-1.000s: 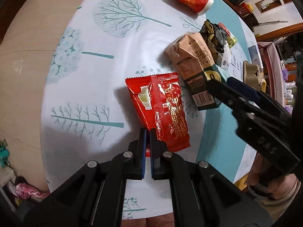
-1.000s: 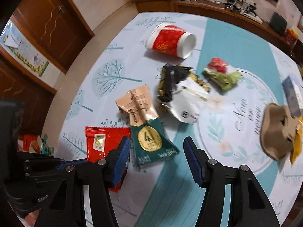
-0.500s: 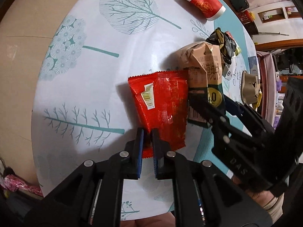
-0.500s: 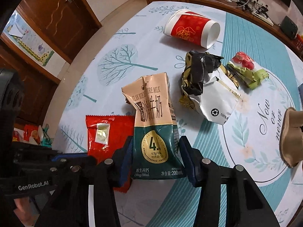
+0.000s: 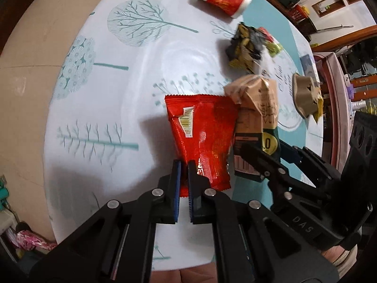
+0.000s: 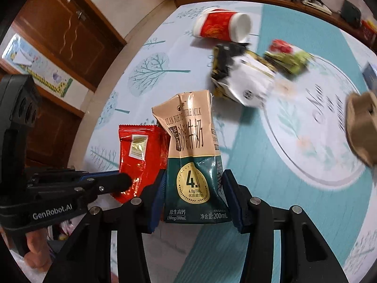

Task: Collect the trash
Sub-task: 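Carry red bag and milk carton over the bin and open both tools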

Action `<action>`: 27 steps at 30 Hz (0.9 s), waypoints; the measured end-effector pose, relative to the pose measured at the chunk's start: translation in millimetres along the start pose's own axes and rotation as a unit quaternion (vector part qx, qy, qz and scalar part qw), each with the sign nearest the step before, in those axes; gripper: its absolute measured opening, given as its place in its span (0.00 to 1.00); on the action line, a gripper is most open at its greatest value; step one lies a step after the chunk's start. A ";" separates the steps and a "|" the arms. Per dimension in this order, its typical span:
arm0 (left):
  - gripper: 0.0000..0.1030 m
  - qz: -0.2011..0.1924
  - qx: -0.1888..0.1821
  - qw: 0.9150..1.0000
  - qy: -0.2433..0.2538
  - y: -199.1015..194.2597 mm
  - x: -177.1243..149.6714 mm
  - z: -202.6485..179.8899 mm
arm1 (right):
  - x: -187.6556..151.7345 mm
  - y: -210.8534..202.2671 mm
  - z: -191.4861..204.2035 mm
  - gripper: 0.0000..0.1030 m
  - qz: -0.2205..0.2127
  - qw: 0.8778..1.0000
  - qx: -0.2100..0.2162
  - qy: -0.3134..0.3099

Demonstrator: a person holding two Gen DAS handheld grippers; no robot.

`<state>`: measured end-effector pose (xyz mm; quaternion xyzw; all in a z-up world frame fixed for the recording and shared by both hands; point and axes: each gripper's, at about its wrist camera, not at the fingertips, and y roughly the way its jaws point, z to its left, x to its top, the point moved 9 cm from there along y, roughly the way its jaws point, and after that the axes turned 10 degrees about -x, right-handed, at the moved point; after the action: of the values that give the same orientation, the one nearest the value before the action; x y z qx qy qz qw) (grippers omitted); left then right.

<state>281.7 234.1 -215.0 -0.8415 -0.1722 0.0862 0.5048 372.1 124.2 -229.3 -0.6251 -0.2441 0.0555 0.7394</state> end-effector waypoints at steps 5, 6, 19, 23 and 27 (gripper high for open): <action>0.03 -0.014 -0.002 1.000 0.011 -19.0 -36.9 -20.6 | -42.6 -39.5 -17.7 0.45 -0.012 1.000 0.013 0.023; 0.03 -0.018 -0.002 1.000 0.014 -23.1 -46.1 -26.8 | -51.4 -47.7 -19.9 0.45 -0.015 0.999 0.017 0.026; 0.03 -0.043 -0.001 0.998 0.052 -50.1 -215.1 -101.9 | -204.4 -158.2 -57.0 0.45 -0.043 0.997 0.047 0.044; 0.03 -0.027 0.000 0.998 0.053 -37.6 -261.2 -106.3 | -257.6 -166.8 -68.6 0.45 -0.031 0.997 0.049 0.052; 0.03 -0.001 0.010 0.998 0.067 -21.4 -299.1 -108.2 | -308.3 -159.4 -75.4 0.45 -0.010 0.996 0.053 0.076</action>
<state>34.9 41.9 -153.4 -0.8402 -0.1375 0.0308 0.5237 99.3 -96.7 -175.1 -0.5851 -0.1902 0.0132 0.7882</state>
